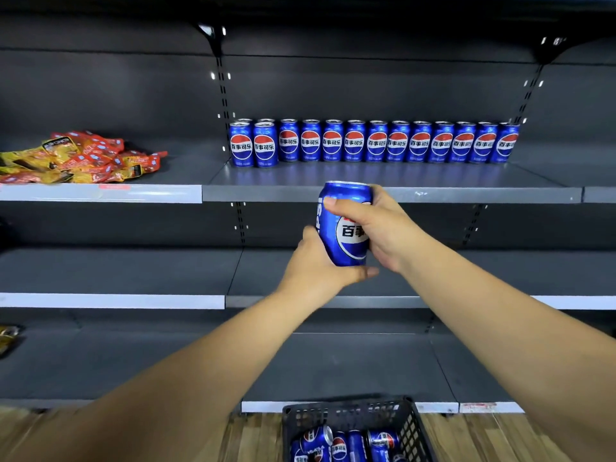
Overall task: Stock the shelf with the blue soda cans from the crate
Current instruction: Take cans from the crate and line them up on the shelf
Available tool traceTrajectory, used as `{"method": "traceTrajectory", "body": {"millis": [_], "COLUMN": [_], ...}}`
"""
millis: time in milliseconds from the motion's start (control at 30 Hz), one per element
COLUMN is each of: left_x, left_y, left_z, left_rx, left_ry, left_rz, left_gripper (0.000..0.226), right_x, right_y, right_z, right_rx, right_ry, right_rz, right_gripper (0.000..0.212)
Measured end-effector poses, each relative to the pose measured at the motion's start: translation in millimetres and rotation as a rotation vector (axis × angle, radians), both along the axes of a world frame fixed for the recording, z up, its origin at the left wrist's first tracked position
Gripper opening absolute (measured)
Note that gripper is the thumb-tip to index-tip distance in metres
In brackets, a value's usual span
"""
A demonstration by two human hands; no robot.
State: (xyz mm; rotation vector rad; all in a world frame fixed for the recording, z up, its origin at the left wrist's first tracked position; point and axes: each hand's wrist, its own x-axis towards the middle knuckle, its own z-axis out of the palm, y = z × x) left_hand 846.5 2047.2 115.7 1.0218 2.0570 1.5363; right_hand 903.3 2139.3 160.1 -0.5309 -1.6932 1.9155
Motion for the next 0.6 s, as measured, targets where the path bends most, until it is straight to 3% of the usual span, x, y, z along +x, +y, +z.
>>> {"method": "traceTrajectory", "body": {"millis": [167, 267, 433, 600], "left_x": [-15, -21, -28, -30], "left_y": [2, 4, 8, 10], "left_z": [-6, -7, -4, -4], "left_rx": [0.068, 0.129, 0.114, 0.051], "left_ry": [-0.133, -0.2, -0.196, -0.196], "left_rz": [-0.087, -0.14, -0.258, -0.323], "left_gripper": [0.066, 0.066, 0.05, 0.058], "right_x": [11, 19, 22, 21], "right_y": [16, 24, 32, 43], "right_z": [10, 2, -18, -26], "right_rx": [-0.007, 0.11, 0.269, 0.288], "right_ry": [-0.07, -0.191, -0.261, -0.257], "right_rz": [0.173, 0.29, 0.306, 0.258], "right_gripper": [0.061, 0.071, 0.047, 0.045]}}
